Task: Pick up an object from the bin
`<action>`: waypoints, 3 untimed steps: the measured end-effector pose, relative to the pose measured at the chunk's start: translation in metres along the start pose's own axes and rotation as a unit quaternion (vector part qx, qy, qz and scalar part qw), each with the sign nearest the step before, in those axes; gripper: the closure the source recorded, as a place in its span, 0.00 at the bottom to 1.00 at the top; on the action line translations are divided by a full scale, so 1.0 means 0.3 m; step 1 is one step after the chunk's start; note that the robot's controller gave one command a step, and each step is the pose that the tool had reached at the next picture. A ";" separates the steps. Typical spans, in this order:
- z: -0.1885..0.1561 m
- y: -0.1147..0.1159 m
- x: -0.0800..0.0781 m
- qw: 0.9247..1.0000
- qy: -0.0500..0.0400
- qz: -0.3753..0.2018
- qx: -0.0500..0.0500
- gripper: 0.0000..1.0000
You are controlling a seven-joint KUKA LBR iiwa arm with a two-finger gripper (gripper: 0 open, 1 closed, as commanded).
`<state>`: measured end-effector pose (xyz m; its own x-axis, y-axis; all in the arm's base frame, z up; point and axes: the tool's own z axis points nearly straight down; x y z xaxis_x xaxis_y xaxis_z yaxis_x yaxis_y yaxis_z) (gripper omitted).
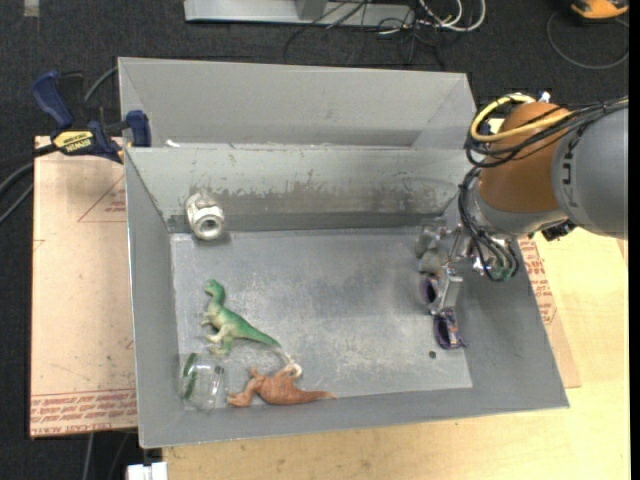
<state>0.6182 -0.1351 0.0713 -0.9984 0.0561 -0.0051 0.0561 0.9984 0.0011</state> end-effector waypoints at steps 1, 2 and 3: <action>0.003 -0.047 -0.044 0.998 0.002 0.068 -0.003 0.00; -0.006 -0.041 -0.099 0.996 -0.001 -0.084 -0.005 1.00; -0.006 -0.040 -0.099 0.996 -0.001 -0.085 -0.005 1.00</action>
Offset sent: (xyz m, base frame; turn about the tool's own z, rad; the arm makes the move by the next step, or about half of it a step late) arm 0.0261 -0.0199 -0.0013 -0.1697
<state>0.6473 -0.1489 0.0733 -0.9934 -0.1139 -0.0087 -0.1140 0.9934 0.0096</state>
